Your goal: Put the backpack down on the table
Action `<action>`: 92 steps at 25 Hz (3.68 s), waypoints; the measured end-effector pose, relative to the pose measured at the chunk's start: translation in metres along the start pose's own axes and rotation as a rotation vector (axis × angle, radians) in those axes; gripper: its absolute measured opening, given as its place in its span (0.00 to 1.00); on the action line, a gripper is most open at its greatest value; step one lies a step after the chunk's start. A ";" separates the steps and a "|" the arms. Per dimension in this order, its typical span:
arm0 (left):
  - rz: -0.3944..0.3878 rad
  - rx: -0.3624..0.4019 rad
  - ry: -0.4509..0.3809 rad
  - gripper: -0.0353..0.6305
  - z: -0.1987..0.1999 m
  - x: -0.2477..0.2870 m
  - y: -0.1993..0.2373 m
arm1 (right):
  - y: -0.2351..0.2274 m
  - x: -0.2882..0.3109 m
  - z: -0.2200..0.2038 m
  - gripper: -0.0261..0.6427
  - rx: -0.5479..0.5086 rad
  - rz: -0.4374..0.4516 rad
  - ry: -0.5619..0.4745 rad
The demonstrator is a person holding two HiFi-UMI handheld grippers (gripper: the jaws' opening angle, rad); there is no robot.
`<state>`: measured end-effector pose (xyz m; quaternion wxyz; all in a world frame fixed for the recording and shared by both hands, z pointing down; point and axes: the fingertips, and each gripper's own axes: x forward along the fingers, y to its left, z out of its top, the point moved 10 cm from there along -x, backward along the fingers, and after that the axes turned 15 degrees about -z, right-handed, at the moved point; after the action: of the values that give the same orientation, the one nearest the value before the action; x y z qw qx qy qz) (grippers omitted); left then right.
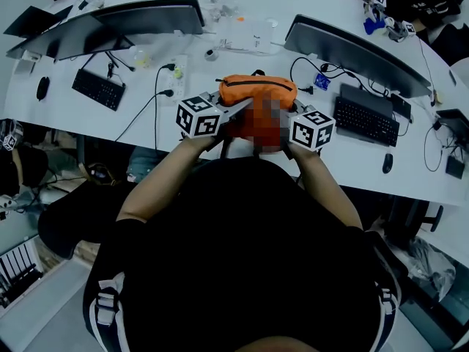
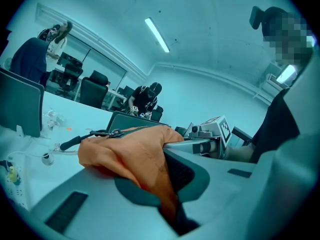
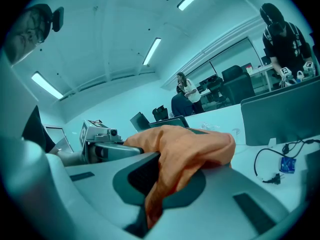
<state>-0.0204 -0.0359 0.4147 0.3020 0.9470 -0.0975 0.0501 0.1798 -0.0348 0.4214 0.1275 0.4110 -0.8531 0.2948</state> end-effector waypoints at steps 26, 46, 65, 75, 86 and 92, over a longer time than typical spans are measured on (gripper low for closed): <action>0.017 -0.059 0.047 0.11 -0.017 -0.009 0.047 | -0.010 0.049 -0.019 0.07 0.018 -0.031 0.060; 0.029 -0.156 0.126 0.11 -0.039 -0.024 0.091 | -0.014 0.098 -0.044 0.07 0.054 -0.045 0.159; 0.024 -0.245 0.172 0.11 -0.063 -0.034 0.126 | -0.017 0.135 -0.067 0.07 0.080 -0.071 0.230; 0.014 -0.289 0.194 0.11 -0.077 -0.037 0.147 | -0.022 0.152 -0.080 0.07 0.094 -0.082 0.273; -0.003 -0.315 0.224 0.11 -0.093 -0.036 0.163 | -0.026 0.164 -0.095 0.07 0.096 -0.101 0.307; -0.016 -0.325 0.243 0.11 -0.103 -0.035 0.173 | -0.029 0.172 -0.104 0.07 0.089 -0.107 0.336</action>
<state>-0.0958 -0.1090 0.5901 0.4610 0.8734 -0.0594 0.1453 0.0918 -0.0930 0.5948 0.2653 0.4063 -0.7828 0.3896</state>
